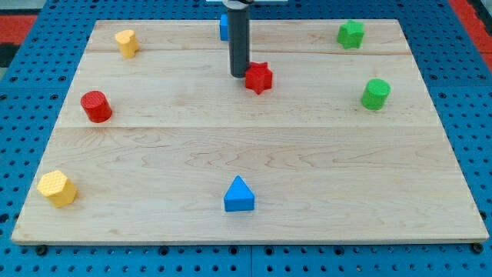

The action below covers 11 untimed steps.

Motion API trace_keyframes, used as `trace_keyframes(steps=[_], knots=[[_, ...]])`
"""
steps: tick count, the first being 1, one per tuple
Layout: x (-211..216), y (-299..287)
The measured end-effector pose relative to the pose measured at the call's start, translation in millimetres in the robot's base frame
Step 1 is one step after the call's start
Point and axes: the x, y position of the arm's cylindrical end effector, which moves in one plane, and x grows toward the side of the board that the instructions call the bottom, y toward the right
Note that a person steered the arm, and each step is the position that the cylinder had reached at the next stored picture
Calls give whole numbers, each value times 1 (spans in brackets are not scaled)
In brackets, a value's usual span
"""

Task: Move the green circle to the top of the red star

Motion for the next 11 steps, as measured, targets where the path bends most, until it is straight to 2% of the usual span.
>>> trace_keyframes(steps=[1, 2, 3, 4, 5, 6, 7, 8, 10, 11], knots=[[-23, 53], [-31, 144], [-16, 238], [48, 271], [65, 251], [59, 229], [70, 229], [68, 196], [8, 206], [-17, 179]])
